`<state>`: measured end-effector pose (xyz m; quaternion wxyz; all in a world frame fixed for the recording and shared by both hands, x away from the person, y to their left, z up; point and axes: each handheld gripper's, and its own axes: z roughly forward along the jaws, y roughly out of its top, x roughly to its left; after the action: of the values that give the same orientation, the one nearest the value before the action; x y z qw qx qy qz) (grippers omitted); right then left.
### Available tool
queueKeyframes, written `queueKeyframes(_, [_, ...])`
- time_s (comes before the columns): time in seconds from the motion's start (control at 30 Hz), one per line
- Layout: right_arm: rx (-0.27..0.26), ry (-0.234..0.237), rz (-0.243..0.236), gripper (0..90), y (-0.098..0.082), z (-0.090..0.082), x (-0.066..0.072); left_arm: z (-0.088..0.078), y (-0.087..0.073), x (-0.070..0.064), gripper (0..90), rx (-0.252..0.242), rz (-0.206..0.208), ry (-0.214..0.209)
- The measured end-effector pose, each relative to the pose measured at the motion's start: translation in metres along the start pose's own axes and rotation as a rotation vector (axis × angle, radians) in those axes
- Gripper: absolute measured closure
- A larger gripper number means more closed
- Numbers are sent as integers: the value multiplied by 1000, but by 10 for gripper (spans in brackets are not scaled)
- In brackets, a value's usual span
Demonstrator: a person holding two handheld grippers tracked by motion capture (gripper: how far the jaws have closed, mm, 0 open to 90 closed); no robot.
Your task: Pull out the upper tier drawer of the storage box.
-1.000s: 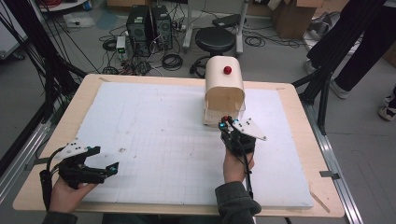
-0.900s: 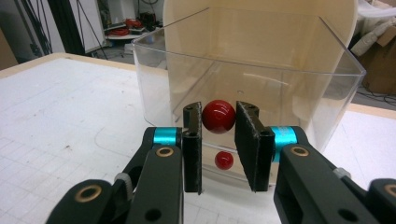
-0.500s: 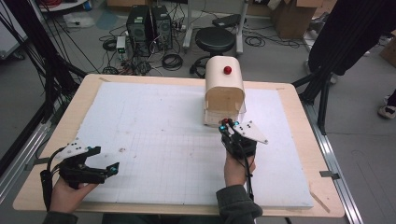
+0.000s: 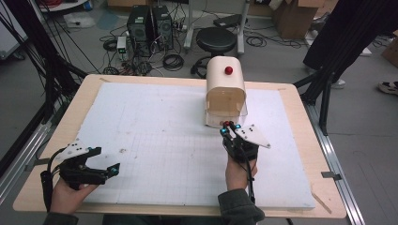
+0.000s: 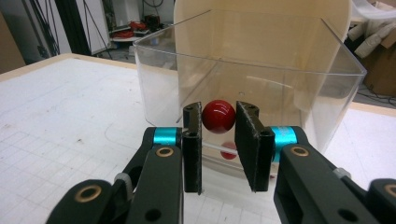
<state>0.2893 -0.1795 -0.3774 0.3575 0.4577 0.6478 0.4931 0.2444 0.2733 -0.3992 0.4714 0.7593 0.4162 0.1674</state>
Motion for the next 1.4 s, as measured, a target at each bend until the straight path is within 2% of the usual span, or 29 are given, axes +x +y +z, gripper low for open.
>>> queueKeyframes(0.73, [-6, 19, 12, 718, -2, -2, -2, 0, 0, -1, 17, -2, -1, 0])
queueKeyframes(1.4, [-9, 41, 20, 664, -6, -7, -4, 0, 1, -1, 17, -2, 3, -1])
